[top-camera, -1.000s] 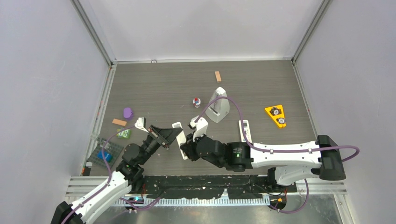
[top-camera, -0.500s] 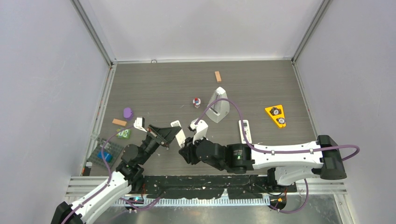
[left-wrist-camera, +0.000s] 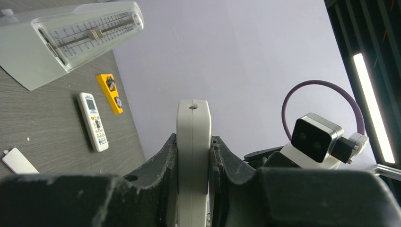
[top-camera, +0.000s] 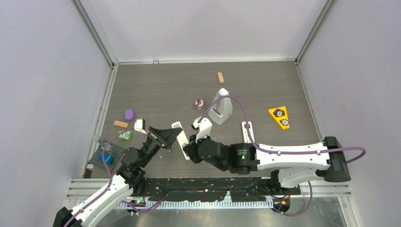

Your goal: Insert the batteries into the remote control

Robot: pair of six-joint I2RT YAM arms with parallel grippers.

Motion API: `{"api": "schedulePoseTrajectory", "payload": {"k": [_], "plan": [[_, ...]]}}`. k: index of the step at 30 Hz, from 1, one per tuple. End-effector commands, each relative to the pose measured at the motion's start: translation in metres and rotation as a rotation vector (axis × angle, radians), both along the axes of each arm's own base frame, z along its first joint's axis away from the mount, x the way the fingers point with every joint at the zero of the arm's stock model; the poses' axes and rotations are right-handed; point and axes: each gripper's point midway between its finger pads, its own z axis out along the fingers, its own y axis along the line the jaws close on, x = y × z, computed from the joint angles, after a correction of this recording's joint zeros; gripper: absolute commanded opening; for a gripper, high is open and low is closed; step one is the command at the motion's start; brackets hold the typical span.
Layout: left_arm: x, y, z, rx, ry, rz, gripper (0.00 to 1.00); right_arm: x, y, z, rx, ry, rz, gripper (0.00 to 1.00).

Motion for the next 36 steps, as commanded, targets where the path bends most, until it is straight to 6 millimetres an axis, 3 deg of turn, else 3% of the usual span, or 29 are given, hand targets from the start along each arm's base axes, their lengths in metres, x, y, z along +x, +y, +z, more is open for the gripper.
{"api": "schedulePoseTrajectory", "payload": {"k": [1,6,16,27,36], "plan": [[-0.004,0.0,-0.012,-0.013,0.019,-0.018,0.0,0.013,-0.002,0.018,0.021,-0.069,-0.043,0.08],[-0.004,0.0,-0.012,-0.027,0.035,-0.021,0.0,0.015,0.007,0.021,0.05,-0.107,-0.029,0.06],[-0.003,0.002,-0.01,-0.065,0.056,-0.023,0.0,0.017,0.012,0.006,0.053,-0.101,-0.043,0.07],[0.0,0.009,-0.006,-0.127,0.073,0.001,0.0,0.012,0.009,-0.001,0.057,-0.086,-0.041,0.22],[0.0,0.008,-0.012,-0.119,0.088,0.002,0.0,0.015,0.0,0.015,0.093,-0.087,-0.069,0.28]]}}
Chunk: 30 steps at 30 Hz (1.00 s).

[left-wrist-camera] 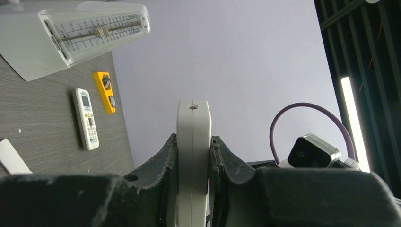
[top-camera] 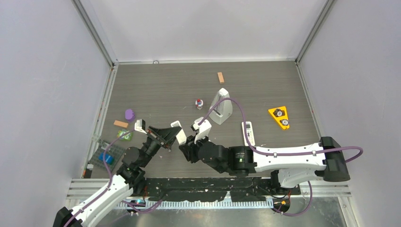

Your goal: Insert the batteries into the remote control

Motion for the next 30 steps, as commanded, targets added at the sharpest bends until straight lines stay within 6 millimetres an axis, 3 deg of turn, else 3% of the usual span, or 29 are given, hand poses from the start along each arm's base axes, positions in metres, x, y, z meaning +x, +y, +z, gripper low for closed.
{"api": "schedulePoseTrajectory", "payload": {"k": [1,14,22,30], "plan": [[-0.005,0.004,-0.01,-0.056,0.001,-0.009,0.0,0.005,-0.012,0.013,0.029,-0.006,-0.048,0.29],[-0.005,0.003,-0.017,-0.039,0.011,-0.011,0.0,0.01,-0.018,0.031,0.038,-0.019,-0.079,0.37],[-0.006,0.004,-0.018,-0.03,0.001,-0.01,0.0,0.001,-0.027,0.055,0.103,0.029,-0.053,0.67],[-0.011,0.003,-0.017,-0.026,-0.03,-0.025,0.0,-0.007,-0.029,0.056,0.124,0.143,-0.022,0.76]]}}
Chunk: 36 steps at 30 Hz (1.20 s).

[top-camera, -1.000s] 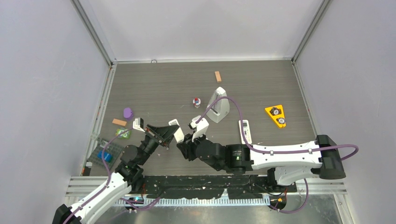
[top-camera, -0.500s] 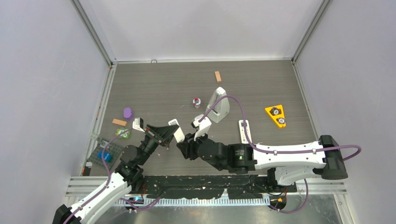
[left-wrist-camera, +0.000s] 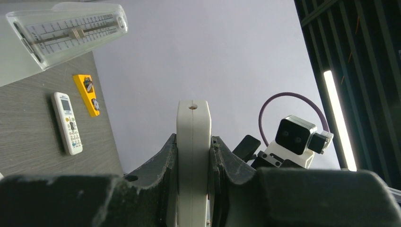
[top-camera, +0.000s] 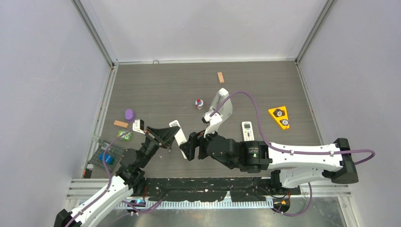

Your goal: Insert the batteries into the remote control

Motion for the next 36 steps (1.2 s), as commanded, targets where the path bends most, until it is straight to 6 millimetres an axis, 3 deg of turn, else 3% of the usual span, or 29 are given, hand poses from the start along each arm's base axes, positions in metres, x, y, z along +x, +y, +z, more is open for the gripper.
{"api": "schedulePoseTrajectory", "payload": {"k": [1,17,36], "plan": [[-0.007,0.0,-0.03,0.017,0.002,-0.021,0.0,-0.005,0.001,0.019,0.083,0.081,0.02,0.76],[-0.013,-0.002,-0.027,0.015,-0.017,-0.047,0.0,0.004,0.013,0.001,0.237,0.254,0.031,0.79],[-0.013,-0.003,-0.03,0.023,-0.011,-0.053,0.0,0.015,0.02,-0.008,0.283,0.311,0.029,0.78]]}}
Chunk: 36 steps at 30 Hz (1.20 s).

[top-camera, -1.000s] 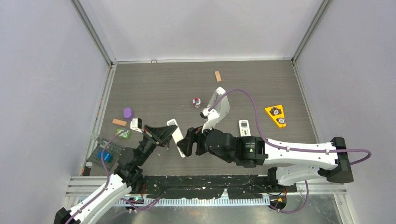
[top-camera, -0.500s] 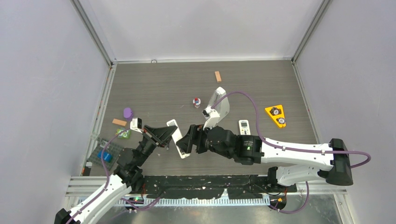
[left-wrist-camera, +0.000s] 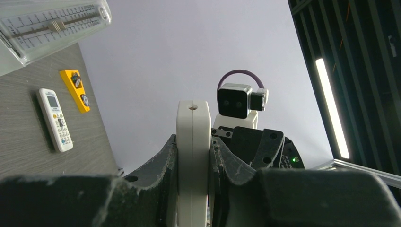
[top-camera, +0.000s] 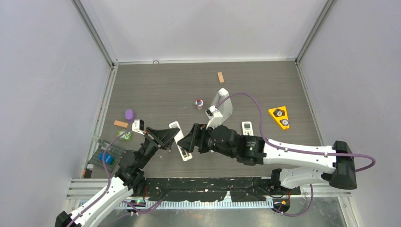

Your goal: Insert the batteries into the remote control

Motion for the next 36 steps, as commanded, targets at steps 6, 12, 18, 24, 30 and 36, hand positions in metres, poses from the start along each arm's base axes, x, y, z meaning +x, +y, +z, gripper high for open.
{"api": "schedulePoseTrajectory", "payload": {"k": [6,12,18,24,30,36], "plan": [[-0.001,-0.002,-0.041,0.042,0.038,-0.013,0.0,0.003,0.009,0.005,0.061,0.029,0.013,0.75],[0.0,-0.002,-0.042,0.044,0.046,-0.01,0.0,-0.002,0.013,0.002,0.057,0.024,0.05,0.76],[0.001,-0.002,-0.044,0.048,0.057,-0.008,0.0,-0.004,0.012,-0.003,0.052,0.029,0.061,0.74],[0.001,-0.002,-0.043,0.046,0.057,-0.008,0.0,-0.004,0.013,-0.001,0.075,0.027,0.062,0.71],[0.001,-0.003,-0.045,0.05,0.06,-0.009,0.0,-0.005,0.015,0.007,0.106,0.017,0.068,0.78],[0.0,-0.003,-0.045,0.051,0.056,-0.011,0.0,0.0,0.012,0.012,0.145,0.035,0.048,0.81]]}}
